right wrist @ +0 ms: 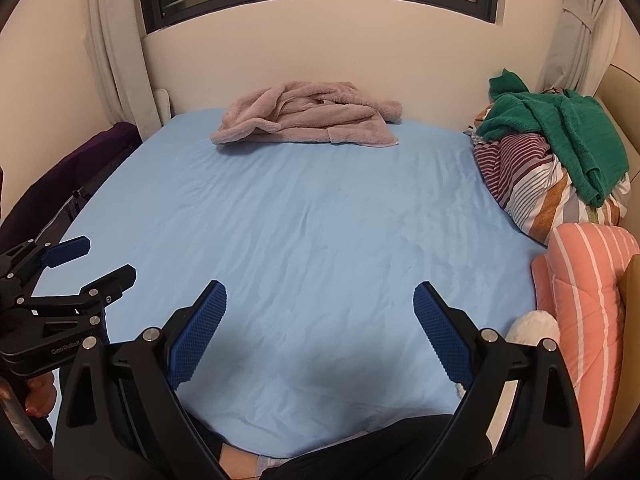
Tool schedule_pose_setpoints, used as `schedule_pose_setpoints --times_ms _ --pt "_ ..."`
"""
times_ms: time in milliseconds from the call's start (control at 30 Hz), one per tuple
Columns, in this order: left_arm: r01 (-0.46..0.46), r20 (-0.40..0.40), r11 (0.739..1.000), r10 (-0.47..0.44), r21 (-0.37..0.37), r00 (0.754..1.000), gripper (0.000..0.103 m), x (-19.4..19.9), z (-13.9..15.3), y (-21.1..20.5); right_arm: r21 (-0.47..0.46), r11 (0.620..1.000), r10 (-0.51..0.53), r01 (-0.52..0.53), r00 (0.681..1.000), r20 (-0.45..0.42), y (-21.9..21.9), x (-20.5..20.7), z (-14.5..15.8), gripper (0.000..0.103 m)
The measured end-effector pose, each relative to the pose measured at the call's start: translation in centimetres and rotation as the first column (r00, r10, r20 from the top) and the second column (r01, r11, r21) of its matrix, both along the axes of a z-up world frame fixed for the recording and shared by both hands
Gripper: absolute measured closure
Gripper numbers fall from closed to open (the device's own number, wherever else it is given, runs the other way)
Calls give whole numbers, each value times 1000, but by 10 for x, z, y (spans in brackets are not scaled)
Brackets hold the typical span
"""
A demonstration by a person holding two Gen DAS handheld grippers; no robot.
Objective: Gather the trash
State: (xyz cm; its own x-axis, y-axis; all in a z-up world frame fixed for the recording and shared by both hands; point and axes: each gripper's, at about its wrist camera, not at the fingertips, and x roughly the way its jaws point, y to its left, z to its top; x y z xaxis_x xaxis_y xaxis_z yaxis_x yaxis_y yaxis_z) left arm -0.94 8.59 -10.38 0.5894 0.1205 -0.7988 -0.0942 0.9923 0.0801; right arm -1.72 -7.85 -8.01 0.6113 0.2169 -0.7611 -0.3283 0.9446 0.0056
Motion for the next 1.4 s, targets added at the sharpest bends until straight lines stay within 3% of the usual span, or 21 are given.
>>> schedule_pose_setpoints --times_ms 533,1400 --pt "-4 -13 1000 4 3 1000 26 -9 4 1 11 1000 9 -9 1000 -1 4 -16 8 12" --pt "63 8 998 -63 13 998 26 -13 20 -19 23 996 -83 83 997 3 -19 -29 22 12"
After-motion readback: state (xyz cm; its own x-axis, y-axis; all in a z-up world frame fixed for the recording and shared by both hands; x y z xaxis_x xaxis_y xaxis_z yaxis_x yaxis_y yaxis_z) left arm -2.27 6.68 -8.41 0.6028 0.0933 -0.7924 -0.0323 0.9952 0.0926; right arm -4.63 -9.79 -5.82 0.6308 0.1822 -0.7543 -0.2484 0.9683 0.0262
